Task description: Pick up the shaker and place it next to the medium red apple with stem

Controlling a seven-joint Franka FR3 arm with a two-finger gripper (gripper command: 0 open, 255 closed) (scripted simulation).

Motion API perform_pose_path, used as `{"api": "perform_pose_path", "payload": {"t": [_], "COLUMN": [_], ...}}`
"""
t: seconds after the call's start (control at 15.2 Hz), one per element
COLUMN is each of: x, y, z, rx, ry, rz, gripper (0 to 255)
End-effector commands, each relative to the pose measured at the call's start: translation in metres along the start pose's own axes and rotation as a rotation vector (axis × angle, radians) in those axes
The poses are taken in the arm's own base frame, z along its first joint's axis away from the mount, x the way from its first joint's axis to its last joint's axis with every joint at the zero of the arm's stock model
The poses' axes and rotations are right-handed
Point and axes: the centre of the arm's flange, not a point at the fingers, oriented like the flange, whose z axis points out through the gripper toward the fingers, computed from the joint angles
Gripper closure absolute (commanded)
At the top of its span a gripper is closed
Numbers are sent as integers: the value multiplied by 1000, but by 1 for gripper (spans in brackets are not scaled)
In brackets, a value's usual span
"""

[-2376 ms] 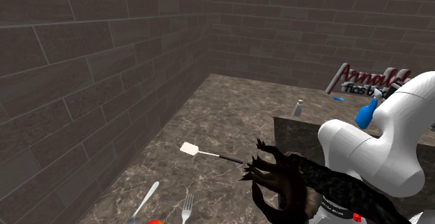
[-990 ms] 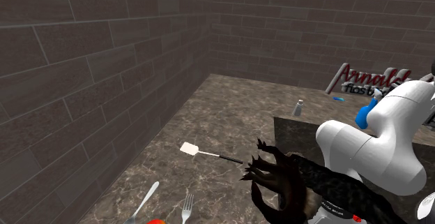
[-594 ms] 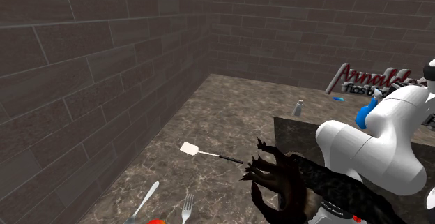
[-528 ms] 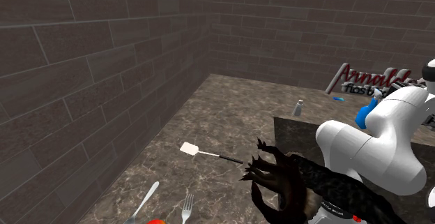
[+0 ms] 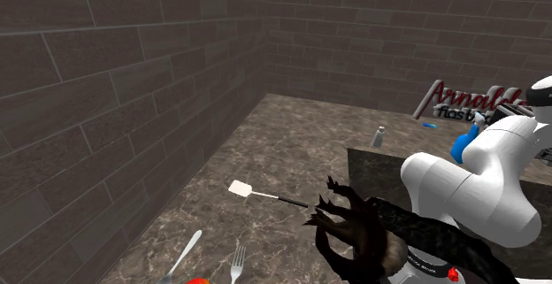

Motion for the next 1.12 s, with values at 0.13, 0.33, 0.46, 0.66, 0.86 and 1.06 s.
{"api": "perform_pose_path", "payload": {"t": [0.13, 0.33, 0.46, 0.66, 0.86, 1.06], "x": [-3, -6, -8, -11, -14, -17], "y": [3, 5, 7, 9, 11, 13], "z": [-22, -37, -47, -63, -78, -94], "rx": [0, 0, 0, 0, 0, 0], "ry": [3, 3, 3, 3, 3, 3], "rz": [-1, -1, -1, -1, -1, -1], "gripper": [255, 255, 255, 255, 255, 255]}}
